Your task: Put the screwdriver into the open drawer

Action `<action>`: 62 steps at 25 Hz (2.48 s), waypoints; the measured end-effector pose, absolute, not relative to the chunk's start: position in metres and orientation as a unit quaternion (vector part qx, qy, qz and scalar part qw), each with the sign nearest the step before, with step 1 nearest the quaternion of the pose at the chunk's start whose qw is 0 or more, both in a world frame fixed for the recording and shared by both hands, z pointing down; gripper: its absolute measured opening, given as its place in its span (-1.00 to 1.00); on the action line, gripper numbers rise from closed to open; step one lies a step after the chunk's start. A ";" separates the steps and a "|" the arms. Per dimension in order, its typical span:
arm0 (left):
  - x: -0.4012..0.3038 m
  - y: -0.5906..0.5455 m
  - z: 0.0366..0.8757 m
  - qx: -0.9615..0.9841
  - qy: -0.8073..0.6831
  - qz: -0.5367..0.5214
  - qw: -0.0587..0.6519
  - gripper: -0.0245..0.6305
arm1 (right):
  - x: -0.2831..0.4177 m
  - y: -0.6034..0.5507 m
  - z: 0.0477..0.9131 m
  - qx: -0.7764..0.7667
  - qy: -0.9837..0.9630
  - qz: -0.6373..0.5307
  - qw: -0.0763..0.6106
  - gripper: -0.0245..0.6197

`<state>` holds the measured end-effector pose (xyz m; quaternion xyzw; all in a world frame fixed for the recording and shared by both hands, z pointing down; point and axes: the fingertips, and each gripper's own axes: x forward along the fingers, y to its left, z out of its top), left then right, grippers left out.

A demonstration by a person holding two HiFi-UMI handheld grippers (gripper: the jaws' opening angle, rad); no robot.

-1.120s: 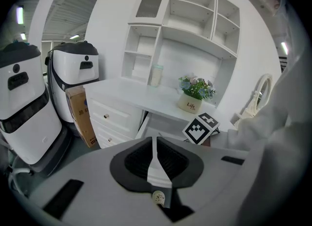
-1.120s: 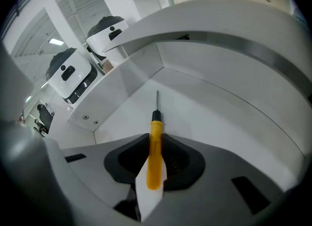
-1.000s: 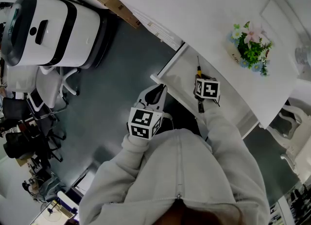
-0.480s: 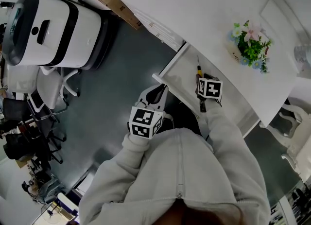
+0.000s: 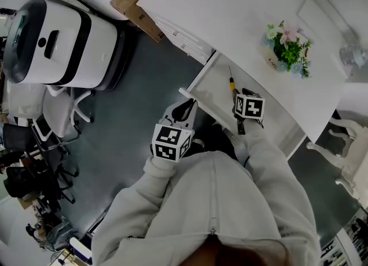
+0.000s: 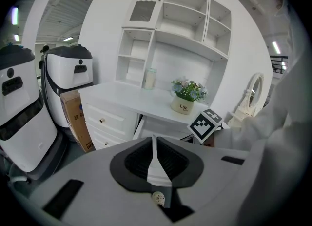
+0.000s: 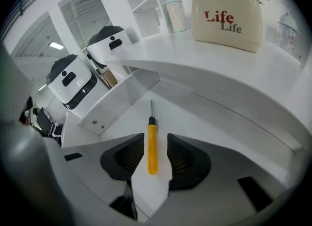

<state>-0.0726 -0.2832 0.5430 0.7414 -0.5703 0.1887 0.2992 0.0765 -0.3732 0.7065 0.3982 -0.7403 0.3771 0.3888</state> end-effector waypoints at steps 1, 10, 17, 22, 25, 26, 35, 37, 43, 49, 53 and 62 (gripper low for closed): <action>-0.071 -0.285 0.542 0.744 -0.568 0.186 0.298 -0.80 | 0.078 -0.374 0.702 0.401 -0.743 0.373 0.385 -0.42; -0.050 -0.303 0.523 0.780 -0.539 0.170 0.269 -0.80 | 0.082 -0.385 0.633 0.428 -0.785 0.332 0.301 -0.53; -0.036 -0.313 0.510 0.799 -0.524 0.159 0.248 -0.80 | 0.106 -0.377 0.573 0.460 -0.802 0.303 0.230 -0.71; -0.024 -0.322 0.491 0.813 -0.515 0.148 0.225 -0.80 | 0.121 -0.376 0.522 0.478 -0.819 0.277 0.154 -0.76; -0.017 -0.330 0.477 0.822 -0.511 0.140 0.207 -0.80 | 0.125 -0.377 0.488 0.485 -0.833 0.243 0.115 -0.79; -0.016 -0.334 0.471 0.824 -0.512 0.136 0.199 -0.80 | 0.126 -0.378 0.476 0.488 -0.836 0.227 0.105 -0.79; -0.015 -0.360 0.410 0.844 -0.524 0.082 0.084 -0.80 | 0.158 -0.381 0.392 0.531 -0.845 0.058 0.025 -0.80; -0.017 -0.362 0.396 0.846 -0.526 0.063 0.058 -0.80 | 0.170 -0.377 0.383 0.541 -0.840 0.038 0.009 -0.80; -0.015 -0.351 0.368 0.856 -0.517 0.005 -0.019 -0.80 | 0.190 -0.358 0.373 0.549 -0.835 0.008 -0.013 -0.80; -0.012 -0.339 0.376 0.854 -0.519 0.011 -0.026 -0.80 | 0.191 -0.344 0.388 0.552 -0.833 0.029 0.000 -0.81; -0.018 -0.334 0.385 0.849 -0.528 0.018 -0.013 -0.80 | 0.194 -0.342 0.390 0.555 -0.831 0.041 0.000 -0.82; -0.020 -0.325 0.393 0.848 -0.529 0.030 -0.003 -0.80 | 0.191 -0.339 0.394 0.553 -0.831 0.053 0.002 -0.82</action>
